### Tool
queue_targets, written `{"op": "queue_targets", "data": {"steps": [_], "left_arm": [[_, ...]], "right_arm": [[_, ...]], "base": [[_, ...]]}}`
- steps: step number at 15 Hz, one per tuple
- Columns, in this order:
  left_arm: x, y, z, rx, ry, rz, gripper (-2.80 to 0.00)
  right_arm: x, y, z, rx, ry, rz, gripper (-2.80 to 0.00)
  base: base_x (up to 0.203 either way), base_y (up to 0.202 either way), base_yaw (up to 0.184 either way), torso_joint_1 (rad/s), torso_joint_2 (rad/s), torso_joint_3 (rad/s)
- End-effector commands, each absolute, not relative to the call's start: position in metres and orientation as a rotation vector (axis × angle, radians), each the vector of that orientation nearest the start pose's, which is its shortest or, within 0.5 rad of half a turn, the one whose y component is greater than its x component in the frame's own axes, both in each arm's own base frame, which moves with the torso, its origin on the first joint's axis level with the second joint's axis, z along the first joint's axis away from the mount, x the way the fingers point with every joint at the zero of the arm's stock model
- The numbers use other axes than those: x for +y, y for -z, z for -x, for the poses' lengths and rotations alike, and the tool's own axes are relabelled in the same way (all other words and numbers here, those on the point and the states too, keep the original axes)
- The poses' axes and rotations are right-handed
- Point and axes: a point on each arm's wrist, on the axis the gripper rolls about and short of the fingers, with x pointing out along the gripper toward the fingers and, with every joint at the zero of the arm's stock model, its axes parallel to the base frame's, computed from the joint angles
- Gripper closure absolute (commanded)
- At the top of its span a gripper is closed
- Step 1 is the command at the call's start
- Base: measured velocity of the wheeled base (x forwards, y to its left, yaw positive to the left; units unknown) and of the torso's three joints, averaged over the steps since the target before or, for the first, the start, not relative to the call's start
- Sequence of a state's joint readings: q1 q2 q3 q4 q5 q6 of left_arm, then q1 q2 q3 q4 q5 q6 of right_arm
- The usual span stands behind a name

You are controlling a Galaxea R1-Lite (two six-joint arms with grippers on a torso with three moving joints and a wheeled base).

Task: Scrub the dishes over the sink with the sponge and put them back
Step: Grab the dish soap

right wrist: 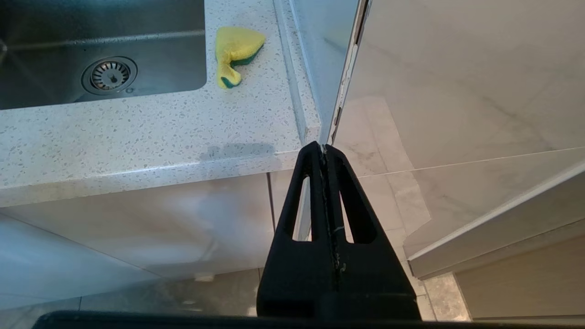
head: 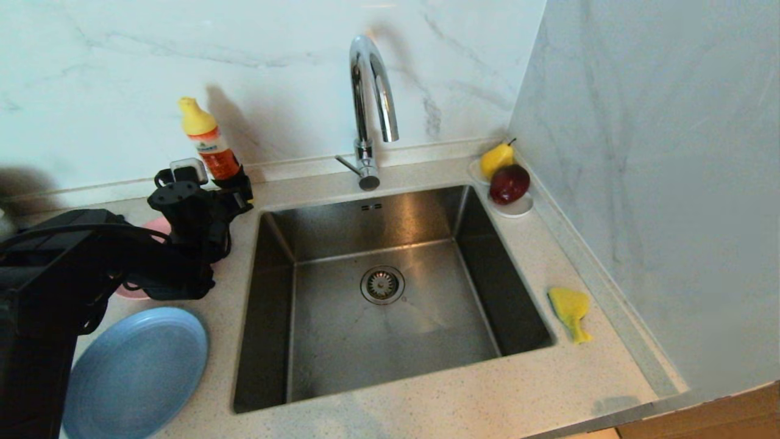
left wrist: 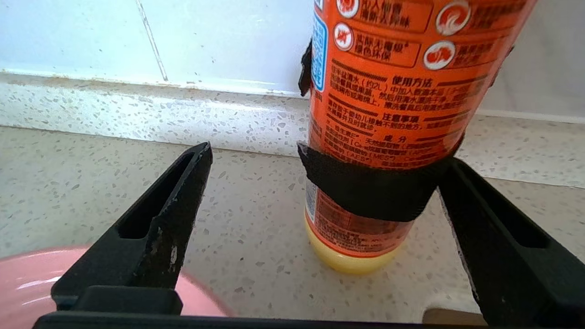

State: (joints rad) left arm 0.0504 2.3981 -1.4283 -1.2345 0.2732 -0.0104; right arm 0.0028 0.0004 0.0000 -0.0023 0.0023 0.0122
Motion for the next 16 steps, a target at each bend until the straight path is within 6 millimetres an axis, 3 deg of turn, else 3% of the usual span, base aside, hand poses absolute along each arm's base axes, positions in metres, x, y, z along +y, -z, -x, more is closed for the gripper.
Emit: {"op": "queue_targets", "data": {"steps": [1, 6, 7, 12, 16], "left_arm": [[0.03, -0.126, -0.481, -0.271, -0.32, 0.041, -2.8], [0.029, -0.133, -0.484, -0.29, -0.321, 0.044, -2.8], [0.029, -0.134, -0.485, -0.288, -0.322, 0.042, 0.0], [0.028, -0.123, -0.491, -0.268, -0.322, 0.027, 0.0], [0.028, -0.128, -0.498, -0.296, -0.34, 0.034, 0.0]], "right_arm": [[0.0, -0.076, 0.023, -0.002, -0.006, -0.012, 0.0], [0.0, -0.076, 0.023, -0.003, -0.006, -0.012, 0.0], [0.0, -0.076, 0.023, -0.001, -0.006, -0.012, 0.0], [0.0, -0.076, 0.023, -0.002, -0.006, -0.012, 0.0], [0.0, -0.076, 0.023, -0.002, -0.006, -0.012, 0.0]], "base": [[0.0, 0.0, 0.0, 0.0, 0.0, 0.0], [0.0, 0.0, 0.0, 0.0, 0.0, 0.0], [0.0, 0.0, 0.0, 0.0, 0.0, 0.0], [0.0, 0.0, 0.0, 0.0, 0.0, 0.0], [0.0, 0.0, 0.0, 0.0, 0.0, 0.0]]}}
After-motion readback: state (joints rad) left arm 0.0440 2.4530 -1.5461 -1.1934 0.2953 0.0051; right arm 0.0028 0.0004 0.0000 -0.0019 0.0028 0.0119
